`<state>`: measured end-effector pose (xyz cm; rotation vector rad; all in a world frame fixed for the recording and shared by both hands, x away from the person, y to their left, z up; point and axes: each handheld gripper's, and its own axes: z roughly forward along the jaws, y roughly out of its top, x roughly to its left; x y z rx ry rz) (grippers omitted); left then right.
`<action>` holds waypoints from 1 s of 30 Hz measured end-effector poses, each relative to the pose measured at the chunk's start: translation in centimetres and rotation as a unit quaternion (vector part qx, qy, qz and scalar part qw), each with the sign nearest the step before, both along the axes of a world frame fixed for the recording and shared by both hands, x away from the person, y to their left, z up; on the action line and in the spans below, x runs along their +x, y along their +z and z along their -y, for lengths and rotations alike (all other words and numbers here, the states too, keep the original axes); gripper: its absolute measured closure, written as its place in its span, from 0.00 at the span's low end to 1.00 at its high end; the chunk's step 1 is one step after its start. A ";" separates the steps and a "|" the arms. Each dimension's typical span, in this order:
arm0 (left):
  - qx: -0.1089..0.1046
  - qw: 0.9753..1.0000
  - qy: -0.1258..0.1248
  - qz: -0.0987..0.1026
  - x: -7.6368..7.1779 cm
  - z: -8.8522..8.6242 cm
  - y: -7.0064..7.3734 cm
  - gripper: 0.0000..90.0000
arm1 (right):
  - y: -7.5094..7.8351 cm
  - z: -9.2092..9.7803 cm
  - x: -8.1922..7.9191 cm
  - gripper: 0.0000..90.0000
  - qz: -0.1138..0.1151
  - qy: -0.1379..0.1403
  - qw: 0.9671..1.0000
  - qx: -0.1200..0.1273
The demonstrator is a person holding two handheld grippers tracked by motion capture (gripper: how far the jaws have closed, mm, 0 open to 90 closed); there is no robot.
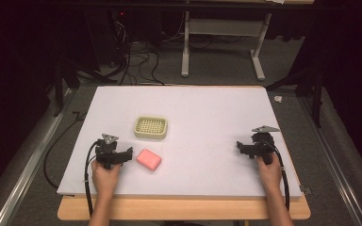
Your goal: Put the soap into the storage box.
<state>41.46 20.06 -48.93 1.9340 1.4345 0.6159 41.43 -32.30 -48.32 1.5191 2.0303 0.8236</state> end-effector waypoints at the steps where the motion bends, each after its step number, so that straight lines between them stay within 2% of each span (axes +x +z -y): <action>1: 0.000 1.000 0.000 0.000 0.0 0.0 0.0 0.17 | 0.0 0.0 0.0 0.15 0.000 0.000 1.000 0.000; 30: -0.003 1.000 0.001 -0.005 0.1 -0.1 0.1 0.17 | 0.0 0.0 0.0 0.15 0.000 0.000 1.000 0.000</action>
